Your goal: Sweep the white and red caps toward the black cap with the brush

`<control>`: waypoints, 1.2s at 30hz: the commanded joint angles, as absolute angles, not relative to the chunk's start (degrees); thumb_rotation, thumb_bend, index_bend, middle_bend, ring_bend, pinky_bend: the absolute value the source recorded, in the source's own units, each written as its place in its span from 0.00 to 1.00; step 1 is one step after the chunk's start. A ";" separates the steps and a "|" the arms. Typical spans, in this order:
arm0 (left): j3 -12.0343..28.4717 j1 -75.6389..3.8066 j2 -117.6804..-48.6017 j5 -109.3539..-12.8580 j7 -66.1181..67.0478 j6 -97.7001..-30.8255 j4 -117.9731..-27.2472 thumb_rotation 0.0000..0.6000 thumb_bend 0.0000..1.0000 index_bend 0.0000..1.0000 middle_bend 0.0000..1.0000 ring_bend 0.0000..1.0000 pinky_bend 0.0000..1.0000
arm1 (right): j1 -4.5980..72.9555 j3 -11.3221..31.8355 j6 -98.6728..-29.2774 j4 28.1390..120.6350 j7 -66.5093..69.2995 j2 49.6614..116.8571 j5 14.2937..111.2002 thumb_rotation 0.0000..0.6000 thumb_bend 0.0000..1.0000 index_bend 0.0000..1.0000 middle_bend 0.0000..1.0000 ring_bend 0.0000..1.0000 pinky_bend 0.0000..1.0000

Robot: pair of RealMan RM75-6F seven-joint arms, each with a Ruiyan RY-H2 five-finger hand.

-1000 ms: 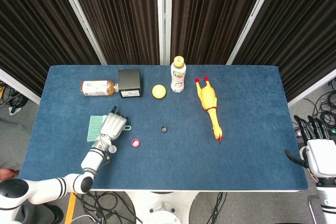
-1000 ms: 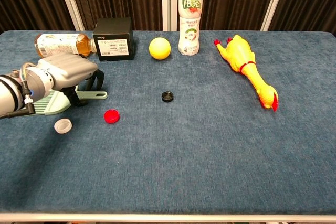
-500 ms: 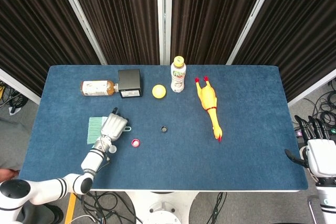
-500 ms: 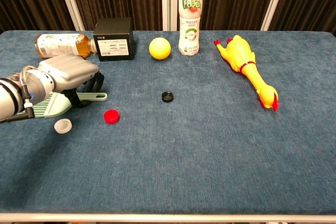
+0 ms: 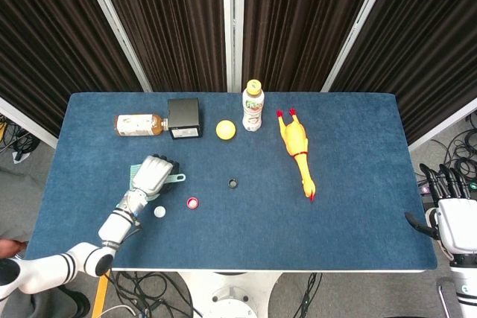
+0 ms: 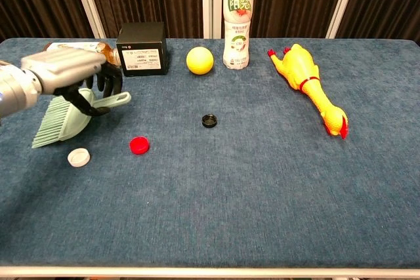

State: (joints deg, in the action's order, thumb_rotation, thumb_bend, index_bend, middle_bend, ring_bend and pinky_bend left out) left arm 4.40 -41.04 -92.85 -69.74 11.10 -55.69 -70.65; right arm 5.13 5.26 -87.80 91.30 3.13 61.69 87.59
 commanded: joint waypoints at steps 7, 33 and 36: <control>4.03 -34.56 -86.11 -83.69 -30.11 -65.68 -66.11 1.00 0.47 0.53 0.60 0.45 0.48 | 5.13 5.39 -87.65 91.93 2.70 61.47 87.32 1.00 0.09 0.00 0.16 0.00 0.06; 2.53 -25.06 -95.10 -80.91 -8.25 -72.37 -79.70 1.00 0.49 0.54 0.61 0.46 0.36 | 4.66 5.20 -88.17 92.47 2.44 61.33 87.56 1.00 0.09 0.00 0.16 0.00 0.06; 4.30 -25.28 -97.80 -79.08 -6.73 -71.96 -78.64 1.00 0.49 0.54 0.61 0.46 0.37 | 4.64 5.18 -87.97 92.09 2.81 61.40 87.33 1.00 0.09 0.00 0.16 0.00 0.06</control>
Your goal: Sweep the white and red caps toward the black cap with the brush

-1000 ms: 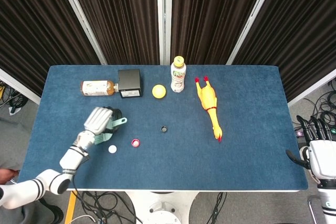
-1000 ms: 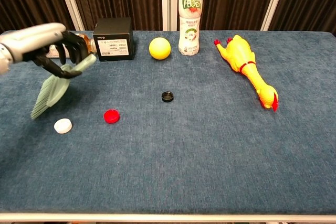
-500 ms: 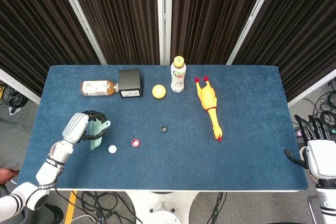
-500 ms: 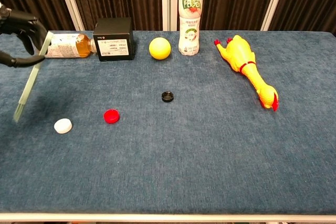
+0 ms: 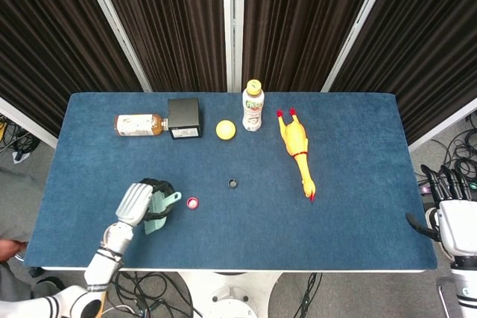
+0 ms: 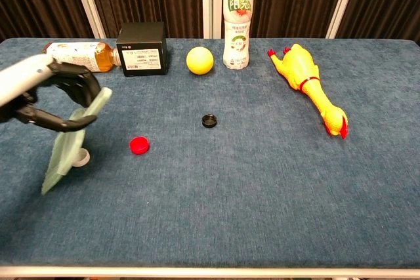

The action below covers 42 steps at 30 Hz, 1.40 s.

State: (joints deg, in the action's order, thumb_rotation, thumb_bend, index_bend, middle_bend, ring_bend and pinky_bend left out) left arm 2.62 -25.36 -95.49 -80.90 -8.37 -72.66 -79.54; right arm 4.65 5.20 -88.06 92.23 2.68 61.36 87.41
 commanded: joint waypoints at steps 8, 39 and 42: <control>9.35 -28.57 -104.20 -75.47 -2.13 -68.93 -75.86 1.00 0.49 0.54 0.61 0.46 0.42 | 4.95 5.25 -87.24 90.86 3.96 61.81 87.09 1.00 0.09 0.00 0.17 0.00 0.06; 21.91 -43.07 -114.03 -73.87 -0.44 -64.39 -69.68 1.00 0.51 0.54 0.62 0.45 0.45 | 3.95 5.56 -88.45 88.20 7.47 61.22 86.86 1.00 0.09 0.00 0.17 0.00 0.06; 19.99 -40.58 -110.32 -73.85 1.71 -65.75 -74.92 1.00 0.51 0.54 0.62 0.45 0.45 | 4.29 5.52 -88.16 88.00 7.74 61.43 87.28 1.00 0.09 0.00 0.17 0.00 0.06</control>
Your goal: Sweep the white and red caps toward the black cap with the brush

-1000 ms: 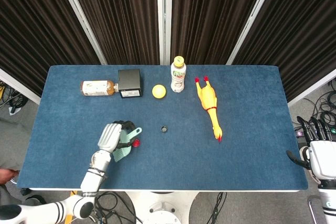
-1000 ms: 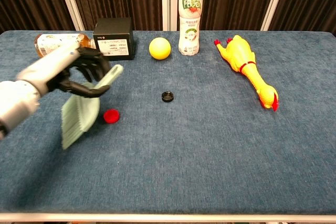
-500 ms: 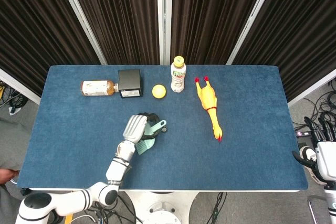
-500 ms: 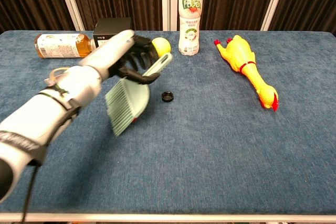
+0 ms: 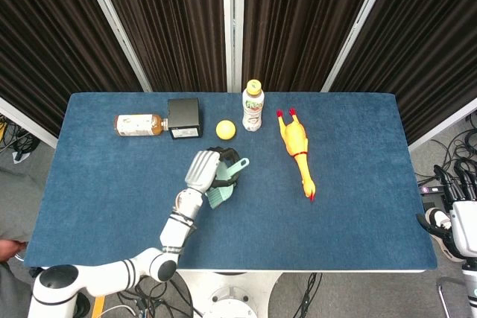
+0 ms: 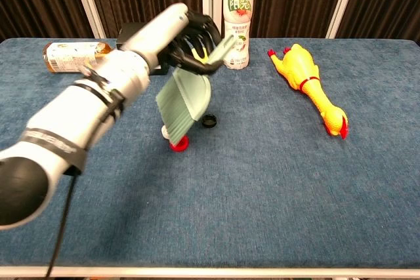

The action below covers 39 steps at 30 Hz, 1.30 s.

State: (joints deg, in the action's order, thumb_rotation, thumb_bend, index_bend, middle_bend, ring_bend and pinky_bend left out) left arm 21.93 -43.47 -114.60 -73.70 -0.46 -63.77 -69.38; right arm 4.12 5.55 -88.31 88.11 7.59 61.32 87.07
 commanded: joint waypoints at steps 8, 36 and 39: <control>16.45 -37.75 -110.43 -71.73 4.80 -67.08 -75.09 1.00 0.51 0.54 0.62 0.46 0.45 | 4.67 5.09 -87.97 87.44 8.45 61.63 88.46 1.00 0.09 0.00 0.17 0.00 0.06; 22.41 -48.27 -130.00 -74.97 -19.92 -65.51 -44.29 1.00 0.53 0.55 0.63 0.46 0.53 | 2.35 4.99 -90.01 88.66 8.03 59.52 87.02 1.00 0.09 0.00 0.18 0.00 0.06; 21.59 -49.76 -130.00 -74.55 -22.04 -65.48 -42.89 1.00 0.53 0.55 0.63 0.46 0.53 | 2.20 4.95 -90.22 88.87 7.81 59.51 87.16 1.00 0.09 0.00 0.18 0.00 0.06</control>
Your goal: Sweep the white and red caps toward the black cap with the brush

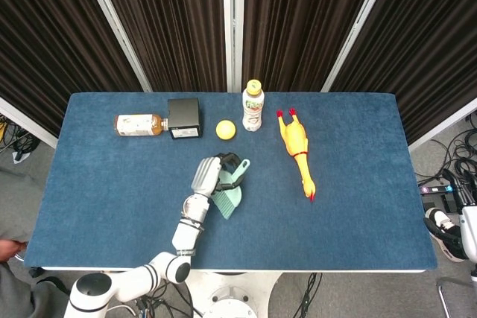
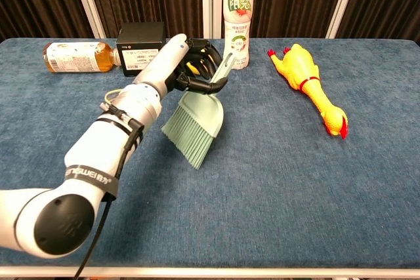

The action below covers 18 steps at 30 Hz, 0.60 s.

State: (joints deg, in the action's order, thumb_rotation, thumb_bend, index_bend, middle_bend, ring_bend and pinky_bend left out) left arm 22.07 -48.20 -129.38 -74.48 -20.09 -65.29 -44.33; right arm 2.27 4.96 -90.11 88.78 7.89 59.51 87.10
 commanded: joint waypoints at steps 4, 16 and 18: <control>20.25 -52.10 -130.00 -72.98 -23.40 -65.61 -42.19 1.00 0.53 0.55 0.63 0.46 0.53 | 1.95 4.98 -90.50 89.17 7.51 59.34 87.09 1.00 0.09 0.00 0.18 0.00 0.06; 17.62 -58.43 -130.00 -68.66 -24.87 -67.90 -39.50 1.00 0.52 0.55 0.62 0.46 0.53 | 1.12 5.22 -91.43 90.39 6.44 58.59 86.65 1.00 0.09 0.00 0.18 0.00 0.06; 17.51 -58.20 -130.00 -69.55 -25.89 -70.12 -38.41 1.00 0.52 0.55 0.62 0.46 0.53 | 1.25 5.32 -91.37 90.45 6.35 58.66 86.77 1.00 0.09 0.00 0.18 0.00 0.06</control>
